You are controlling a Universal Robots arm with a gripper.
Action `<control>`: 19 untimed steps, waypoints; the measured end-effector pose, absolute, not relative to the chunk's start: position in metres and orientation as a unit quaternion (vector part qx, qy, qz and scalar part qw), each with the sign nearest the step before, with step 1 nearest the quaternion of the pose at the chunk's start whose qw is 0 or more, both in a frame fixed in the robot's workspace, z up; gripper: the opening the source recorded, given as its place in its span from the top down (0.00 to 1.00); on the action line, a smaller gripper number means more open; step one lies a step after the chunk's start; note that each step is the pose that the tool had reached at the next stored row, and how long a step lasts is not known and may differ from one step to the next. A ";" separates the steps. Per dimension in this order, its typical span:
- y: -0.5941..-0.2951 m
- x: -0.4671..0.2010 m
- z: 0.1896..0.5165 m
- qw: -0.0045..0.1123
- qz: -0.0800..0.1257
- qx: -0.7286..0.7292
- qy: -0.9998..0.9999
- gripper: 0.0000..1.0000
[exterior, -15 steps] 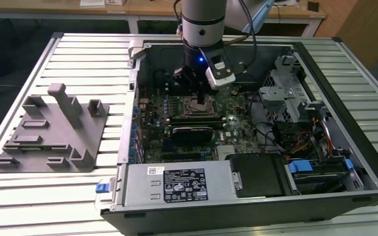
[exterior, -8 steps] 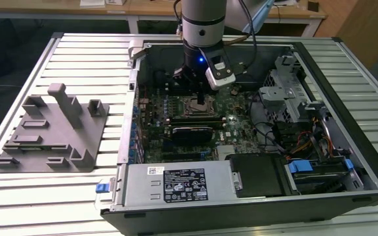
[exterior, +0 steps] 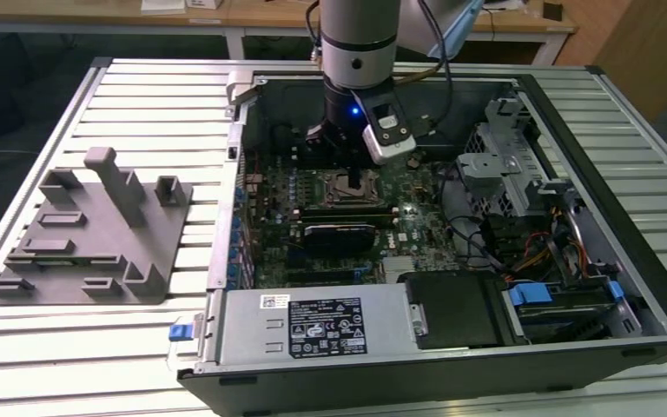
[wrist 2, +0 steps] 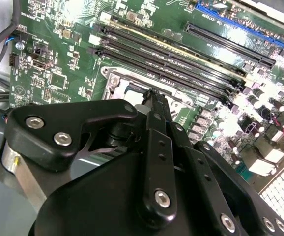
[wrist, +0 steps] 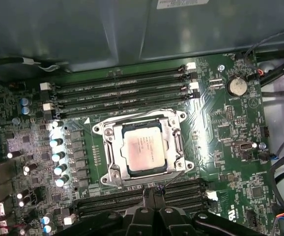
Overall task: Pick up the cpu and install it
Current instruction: 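Install the second cpu locking lever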
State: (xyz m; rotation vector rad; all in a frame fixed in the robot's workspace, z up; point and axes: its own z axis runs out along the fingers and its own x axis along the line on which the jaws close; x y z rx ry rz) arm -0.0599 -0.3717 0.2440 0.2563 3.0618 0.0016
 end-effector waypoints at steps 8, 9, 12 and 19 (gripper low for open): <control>-0.373 -0.060 0.237 0.034 0.003 0.077 0.996 0.89; -0.373 -0.060 0.237 0.034 0.004 0.076 0.996 0.89; -0.375 -0.062 0.236 0.034 0.004 0.072 0.997 0.89; -0.381 -0.068 0.233 0.034 0.004 0.062 0.997 0.89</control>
